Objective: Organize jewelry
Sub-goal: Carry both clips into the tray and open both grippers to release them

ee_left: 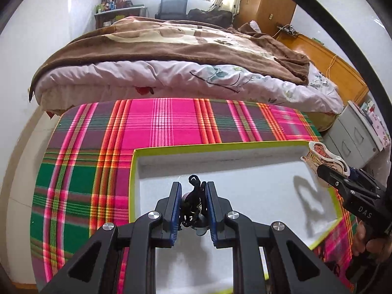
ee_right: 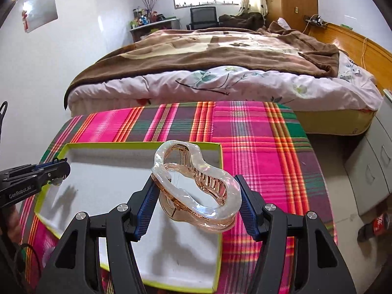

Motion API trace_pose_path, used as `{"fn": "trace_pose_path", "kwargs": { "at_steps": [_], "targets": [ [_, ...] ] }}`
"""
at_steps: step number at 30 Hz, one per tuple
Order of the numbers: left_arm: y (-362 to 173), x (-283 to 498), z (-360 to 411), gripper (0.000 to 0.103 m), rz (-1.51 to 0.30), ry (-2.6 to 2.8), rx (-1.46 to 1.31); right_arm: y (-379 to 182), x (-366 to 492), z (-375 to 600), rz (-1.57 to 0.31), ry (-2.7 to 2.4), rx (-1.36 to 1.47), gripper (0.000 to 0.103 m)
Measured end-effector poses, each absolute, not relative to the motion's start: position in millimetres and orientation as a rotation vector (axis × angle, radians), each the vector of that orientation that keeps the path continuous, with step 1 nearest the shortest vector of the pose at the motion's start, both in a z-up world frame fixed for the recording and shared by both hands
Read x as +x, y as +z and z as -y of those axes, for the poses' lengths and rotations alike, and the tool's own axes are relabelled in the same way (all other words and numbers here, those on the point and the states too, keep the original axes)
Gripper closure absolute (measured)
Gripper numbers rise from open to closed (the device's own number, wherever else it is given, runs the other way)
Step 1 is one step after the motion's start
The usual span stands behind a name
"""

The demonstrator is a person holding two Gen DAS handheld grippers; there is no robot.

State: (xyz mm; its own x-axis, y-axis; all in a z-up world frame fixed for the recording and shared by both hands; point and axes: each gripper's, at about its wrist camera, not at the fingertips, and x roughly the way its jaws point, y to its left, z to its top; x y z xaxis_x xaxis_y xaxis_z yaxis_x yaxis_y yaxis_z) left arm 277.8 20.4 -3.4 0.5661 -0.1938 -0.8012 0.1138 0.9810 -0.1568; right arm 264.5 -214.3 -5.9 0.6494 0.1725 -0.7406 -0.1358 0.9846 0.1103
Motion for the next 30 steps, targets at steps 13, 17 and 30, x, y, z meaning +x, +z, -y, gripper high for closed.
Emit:
{"fn": "trace_pose_path", "kwargs": {
  "at_steps": [13,17,30],
  "targets": [
    [-20.1,285.8,-22.4,0.083,-0.982,-0.154,-0.094,-11.2,267.1,195.0,-0.835,0.146,-0.058,0.041],
    [-23.2,287.0,-21.3,0.083,-0.991,-0.143,-0.084,-12.7,266.3,188.6,-0.825,0.128,-0.112,0.041],
    [-29.2,288.4,-19.1,0.076,-1.007,-0.133,-0.077,-16.2,265.3,182.2,-0.808,0.112,-0.174,0.041]
  ]
}}
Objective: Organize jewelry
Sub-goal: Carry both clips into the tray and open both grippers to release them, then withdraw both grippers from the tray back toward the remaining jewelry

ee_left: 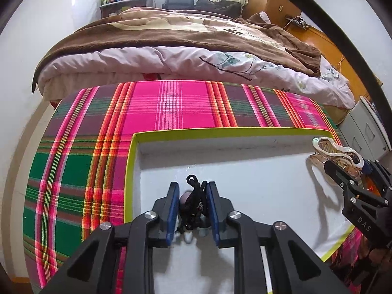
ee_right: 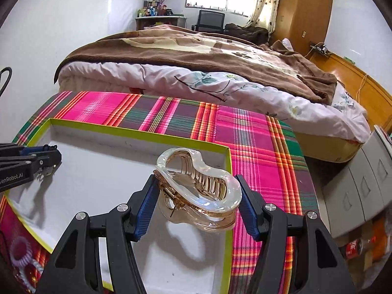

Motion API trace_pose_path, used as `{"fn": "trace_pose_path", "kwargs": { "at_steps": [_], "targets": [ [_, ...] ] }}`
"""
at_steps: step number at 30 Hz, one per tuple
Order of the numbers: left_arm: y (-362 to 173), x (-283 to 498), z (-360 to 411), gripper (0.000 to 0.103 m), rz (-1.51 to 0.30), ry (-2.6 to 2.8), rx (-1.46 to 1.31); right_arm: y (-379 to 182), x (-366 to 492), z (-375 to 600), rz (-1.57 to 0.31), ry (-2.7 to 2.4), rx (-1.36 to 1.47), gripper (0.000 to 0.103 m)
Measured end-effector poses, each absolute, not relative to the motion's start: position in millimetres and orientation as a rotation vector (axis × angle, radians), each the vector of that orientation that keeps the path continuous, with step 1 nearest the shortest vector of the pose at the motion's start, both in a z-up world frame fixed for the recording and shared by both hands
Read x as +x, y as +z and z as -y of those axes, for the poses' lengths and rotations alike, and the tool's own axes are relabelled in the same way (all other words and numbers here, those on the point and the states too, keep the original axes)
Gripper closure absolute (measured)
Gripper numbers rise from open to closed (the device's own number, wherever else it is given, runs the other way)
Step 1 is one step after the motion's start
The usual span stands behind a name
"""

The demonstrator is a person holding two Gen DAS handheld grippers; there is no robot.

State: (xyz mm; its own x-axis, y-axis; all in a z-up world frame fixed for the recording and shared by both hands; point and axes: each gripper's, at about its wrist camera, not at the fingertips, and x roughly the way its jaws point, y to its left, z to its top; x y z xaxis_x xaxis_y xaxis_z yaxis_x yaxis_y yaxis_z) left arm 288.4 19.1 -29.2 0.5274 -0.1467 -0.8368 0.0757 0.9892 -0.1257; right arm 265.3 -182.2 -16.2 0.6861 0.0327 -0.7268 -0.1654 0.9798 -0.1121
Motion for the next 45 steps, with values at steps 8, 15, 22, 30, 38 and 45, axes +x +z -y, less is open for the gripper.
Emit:
{"fn": "trace_pose_path", "kwargs": {
  "at_steps": [8,15,22,30,38,45],
  "targets": [
    [-29.1,288.0,-17.1,0.064,-1.007,-0.136,-0.076,-15.5,267.0,184.6,-0.811,0.115,-0.157,0.041],
    [-27.3,284.5,-16.5,0.050,-1.007,-0.138,-0.085,-13.6,266.4,188.7,-0.813,0.129,-0.121,0.040],
    [-23.9,280.7,-16.9,0.048,-1.005,-0.133,-0.090,-13.4,264.9,190.1,-0.818,0.130,-0.099,0.040],
    [-9.8,263.4,-17.7,0.040,-0.977,-0.118,-0.081,1.7,247.6,194.8,-0.777,0.141,-0.051,0.040],
    [14.4,221.3,-19.3,0.038,-0.911,-0.131,-0.088,26.3,206.2,205.8,-0.719,0.180,0.010,0.040],
    [26.4,173.0,-26.8,0.038,-0.865,-0.151,-0.099,29.3,158.5,219.7,-0.710,0.241,0.045,0.040]
  ]
}}
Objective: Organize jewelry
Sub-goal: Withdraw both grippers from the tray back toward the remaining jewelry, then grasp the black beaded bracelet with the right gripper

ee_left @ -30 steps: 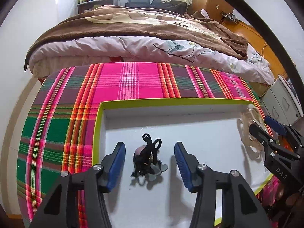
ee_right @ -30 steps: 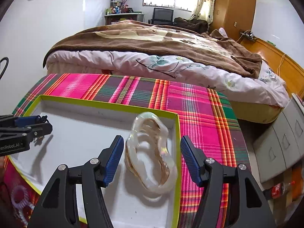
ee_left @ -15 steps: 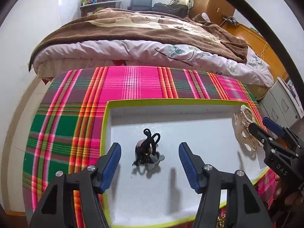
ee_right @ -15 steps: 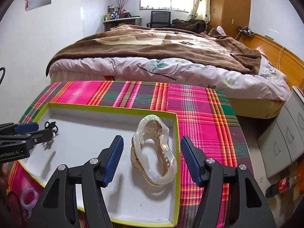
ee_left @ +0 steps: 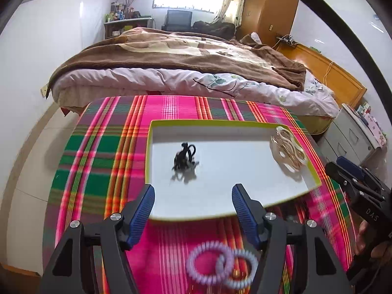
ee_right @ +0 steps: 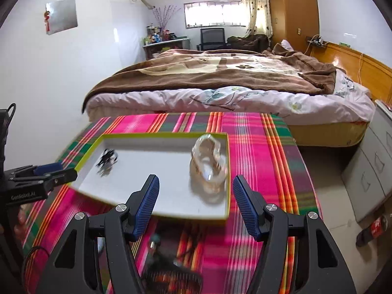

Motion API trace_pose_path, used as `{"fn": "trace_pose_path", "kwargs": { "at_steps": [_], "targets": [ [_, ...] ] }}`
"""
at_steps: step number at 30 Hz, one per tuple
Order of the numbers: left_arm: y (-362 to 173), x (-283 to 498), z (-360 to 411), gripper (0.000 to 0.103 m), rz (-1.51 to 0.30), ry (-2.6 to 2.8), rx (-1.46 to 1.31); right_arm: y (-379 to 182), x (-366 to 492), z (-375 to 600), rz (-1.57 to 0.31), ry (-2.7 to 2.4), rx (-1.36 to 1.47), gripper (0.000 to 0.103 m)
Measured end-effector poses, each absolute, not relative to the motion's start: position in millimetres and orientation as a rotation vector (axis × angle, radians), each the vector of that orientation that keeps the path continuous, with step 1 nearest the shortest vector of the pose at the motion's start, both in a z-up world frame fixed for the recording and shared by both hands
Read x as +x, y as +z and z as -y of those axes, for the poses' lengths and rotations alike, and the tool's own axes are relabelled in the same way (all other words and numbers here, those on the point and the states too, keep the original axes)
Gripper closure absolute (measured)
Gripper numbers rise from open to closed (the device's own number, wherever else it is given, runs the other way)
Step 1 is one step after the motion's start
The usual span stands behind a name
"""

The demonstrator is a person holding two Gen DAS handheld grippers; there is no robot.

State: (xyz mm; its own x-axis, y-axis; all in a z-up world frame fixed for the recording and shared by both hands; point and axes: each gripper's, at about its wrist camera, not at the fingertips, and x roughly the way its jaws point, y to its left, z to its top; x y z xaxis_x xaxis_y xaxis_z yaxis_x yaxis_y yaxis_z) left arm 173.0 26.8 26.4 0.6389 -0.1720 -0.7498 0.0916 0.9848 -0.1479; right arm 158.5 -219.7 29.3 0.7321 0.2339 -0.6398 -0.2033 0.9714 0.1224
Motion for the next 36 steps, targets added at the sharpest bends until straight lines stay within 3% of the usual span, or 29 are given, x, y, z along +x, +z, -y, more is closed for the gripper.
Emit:
{"fn": "trace_pose_path", "kwargs": {
  "at_steps": [15,25,30,34,36],
  "targets": [
    [11.5,86.5,-44.6,0.038,-0.836,-0.167,-0.170,-1.1,86.3,213.2,-0.739,0.335,0.053,0.040],
    [3.9,68.9,-40.8,0.034,-0.833,-0.157,-0.134,-12.7,88.1,192.7,-0.769,0.359,-0.011,0.041],
    [0.4,70.1,-40.3,0.033,-0.843,-0.159,-0.137,-24.2,98.8,184.6,-0.838,0.336,-0.001,0.054],
    [-3.6,71.2,-41.3,0.033,-0.857,-0.153,-0.141,-30.5,101.0,182.2,-0.852,0.314,-0.017,0.057],
    [-5.0,71.3,-42.0,0.033,-0.855,-0.154,-0.141,-31.9,102.8,182.3,-0.861,0.297,-0.023,0.065]
  ]
}}
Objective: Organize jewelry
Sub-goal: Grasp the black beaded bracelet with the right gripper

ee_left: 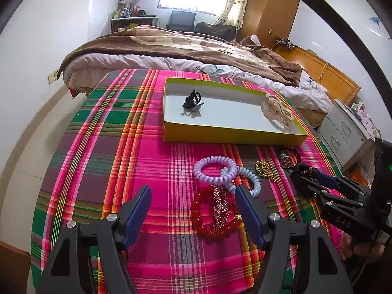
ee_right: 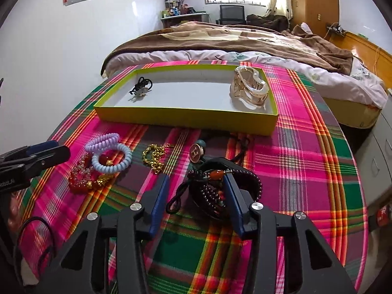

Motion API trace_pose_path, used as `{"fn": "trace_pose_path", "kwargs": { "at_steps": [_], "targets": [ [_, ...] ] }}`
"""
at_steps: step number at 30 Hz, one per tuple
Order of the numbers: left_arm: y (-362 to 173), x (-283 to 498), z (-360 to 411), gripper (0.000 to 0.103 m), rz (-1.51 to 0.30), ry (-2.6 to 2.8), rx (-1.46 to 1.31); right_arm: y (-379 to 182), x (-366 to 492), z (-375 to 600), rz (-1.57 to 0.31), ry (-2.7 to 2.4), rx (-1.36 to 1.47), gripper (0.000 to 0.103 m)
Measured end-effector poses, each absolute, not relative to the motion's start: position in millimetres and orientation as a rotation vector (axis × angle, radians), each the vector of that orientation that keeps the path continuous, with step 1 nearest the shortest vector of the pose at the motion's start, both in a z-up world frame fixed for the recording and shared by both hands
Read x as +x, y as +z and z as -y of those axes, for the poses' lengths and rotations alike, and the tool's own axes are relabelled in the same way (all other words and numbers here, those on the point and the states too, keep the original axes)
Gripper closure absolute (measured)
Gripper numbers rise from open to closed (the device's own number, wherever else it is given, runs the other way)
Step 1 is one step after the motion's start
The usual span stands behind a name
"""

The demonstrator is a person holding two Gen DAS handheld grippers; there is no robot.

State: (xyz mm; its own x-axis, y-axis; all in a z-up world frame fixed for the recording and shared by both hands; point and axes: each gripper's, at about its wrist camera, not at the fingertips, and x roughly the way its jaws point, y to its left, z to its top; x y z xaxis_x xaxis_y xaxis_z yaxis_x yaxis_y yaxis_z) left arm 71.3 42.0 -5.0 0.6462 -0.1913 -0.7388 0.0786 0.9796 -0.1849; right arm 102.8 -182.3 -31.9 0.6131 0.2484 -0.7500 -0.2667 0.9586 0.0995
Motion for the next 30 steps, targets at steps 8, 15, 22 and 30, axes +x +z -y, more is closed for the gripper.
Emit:
{"fn": "trace_pose_path", "kwargs": {
  "at_steps": [8,15,22,30],
  "targets": [
    [-11.6,74.8,-45.6,0.033,-0.876,-0.149,-0.163,-31.0,102.8,184.1,-0.862,0.299,0.000,0.083],
    [-13.9,77.6,-52.4,0.029,-0.892,-0.161,-0.190,-21.3,98.2,194.0,-0.815,0.301,0.045,0.088],
    [-12.9,88.3,-45.5,0.028,-0.900,-0.194,-0.163,-5.5,92.8,202.4,-0.757,0.289,0.077,0.088],
    [-10.1,107.8,-19.9,0.028,-0.912,-0.185,-0.056,17.0,85.2,207.8,-0.684,0.285,0.097,0.088]
  ]
}}
